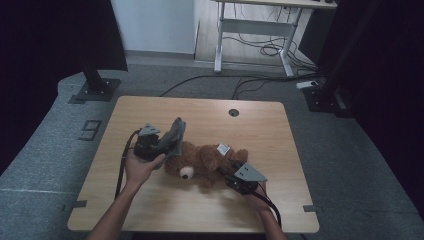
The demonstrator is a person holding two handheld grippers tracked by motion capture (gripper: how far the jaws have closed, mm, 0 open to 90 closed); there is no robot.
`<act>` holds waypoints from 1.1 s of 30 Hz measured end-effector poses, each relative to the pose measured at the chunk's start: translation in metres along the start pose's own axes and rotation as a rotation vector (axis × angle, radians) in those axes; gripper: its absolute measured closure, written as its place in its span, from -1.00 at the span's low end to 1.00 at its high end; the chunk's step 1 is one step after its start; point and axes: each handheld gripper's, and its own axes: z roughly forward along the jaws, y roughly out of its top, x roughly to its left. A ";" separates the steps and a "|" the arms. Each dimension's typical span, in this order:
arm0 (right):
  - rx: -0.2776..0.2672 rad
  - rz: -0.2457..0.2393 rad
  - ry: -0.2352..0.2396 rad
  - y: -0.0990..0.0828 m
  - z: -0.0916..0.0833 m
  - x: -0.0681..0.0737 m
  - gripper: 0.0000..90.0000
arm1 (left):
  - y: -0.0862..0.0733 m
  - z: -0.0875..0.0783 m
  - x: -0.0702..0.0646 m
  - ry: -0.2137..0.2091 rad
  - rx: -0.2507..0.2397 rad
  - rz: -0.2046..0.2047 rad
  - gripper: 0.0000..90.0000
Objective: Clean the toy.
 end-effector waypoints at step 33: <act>-0.033 0.111 0.035 0.035 -0.037 -0.006 -0.20 | -0.038 0.030 -0.021 -0.113 0.056 0.033 0.67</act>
